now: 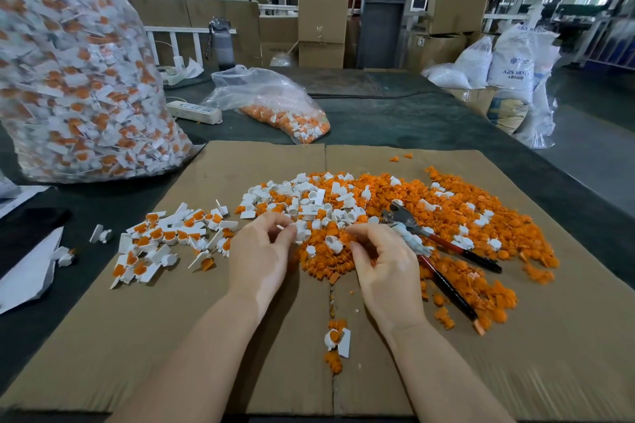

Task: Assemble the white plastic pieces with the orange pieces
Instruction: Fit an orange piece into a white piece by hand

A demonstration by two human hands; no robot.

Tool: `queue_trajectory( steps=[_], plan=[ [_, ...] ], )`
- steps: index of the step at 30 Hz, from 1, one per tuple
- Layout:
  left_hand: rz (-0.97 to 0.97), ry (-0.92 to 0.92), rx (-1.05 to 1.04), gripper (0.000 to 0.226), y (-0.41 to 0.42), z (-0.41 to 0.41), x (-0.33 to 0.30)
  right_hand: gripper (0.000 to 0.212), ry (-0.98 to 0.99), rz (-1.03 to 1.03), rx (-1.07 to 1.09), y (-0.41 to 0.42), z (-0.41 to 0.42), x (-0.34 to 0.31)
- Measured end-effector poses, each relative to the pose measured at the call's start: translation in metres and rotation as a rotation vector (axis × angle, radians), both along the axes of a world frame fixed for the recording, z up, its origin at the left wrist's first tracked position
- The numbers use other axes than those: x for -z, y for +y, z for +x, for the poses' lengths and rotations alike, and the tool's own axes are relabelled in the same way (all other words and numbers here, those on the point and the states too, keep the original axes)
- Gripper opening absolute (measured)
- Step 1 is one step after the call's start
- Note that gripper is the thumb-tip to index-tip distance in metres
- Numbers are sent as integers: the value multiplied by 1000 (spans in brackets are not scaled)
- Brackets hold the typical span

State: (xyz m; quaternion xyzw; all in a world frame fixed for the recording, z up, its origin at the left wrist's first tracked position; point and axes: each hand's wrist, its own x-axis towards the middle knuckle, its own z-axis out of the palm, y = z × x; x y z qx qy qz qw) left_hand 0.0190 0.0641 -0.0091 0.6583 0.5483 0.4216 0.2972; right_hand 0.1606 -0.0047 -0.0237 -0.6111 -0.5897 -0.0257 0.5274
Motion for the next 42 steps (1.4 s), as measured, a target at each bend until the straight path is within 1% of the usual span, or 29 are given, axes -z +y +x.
queue_trajectory(
  steps=[3,4,7,10,11,14,19,24,28,31,33,36,38,42],
  plan=[
    [-36,-183,72,12,-8,4,-2,16,30,-21,1,-1,0,0],
    [-43,-218,92,14,-10,6,-3,16,46,-27,-1,-1,0,0],
    [-59,-222,130,12,-15,12,0,16,94,-34,-9,-1,-1,-1],
    [-95,-261,163,25,-18,18,3,20,167,-50,7,-1,0,-1],
    [-97,-254,169,26,-19,20,4,20,191,-60,9,-1,0,-1],
    [-81,-254,153,18,-23,25,7,13,222,-66,3,-1,2,-1],
    [-75,-296,126,11,-24,25,11,6,151,-68,-12,-1,-1,0],
    [-59,-298,152,18,-25,24,10,4,106,-123,-18,0,-3,0],
    [-37,-347,174,18,-28,23,7,5,124,-178,-7,0,-2,0],
    [-28,-346,192,19,-30,23,6,5,119,-195,-1,0,-2,0],
    [-22,-343,193,20,-31,23,5,5,74,-177,4,-1,-3,0],
    [-19,-338,198,20,-31,23,5,8,-61,-121,39,-2,-6,-1],
    [-8,-317,200,24,-31,23,5,12,-134,-86,56,-3,-7,-1],
    [23,-250,200,30,-32,22,7,18,-171,-53,54,-2,-7,1]
  ],
)
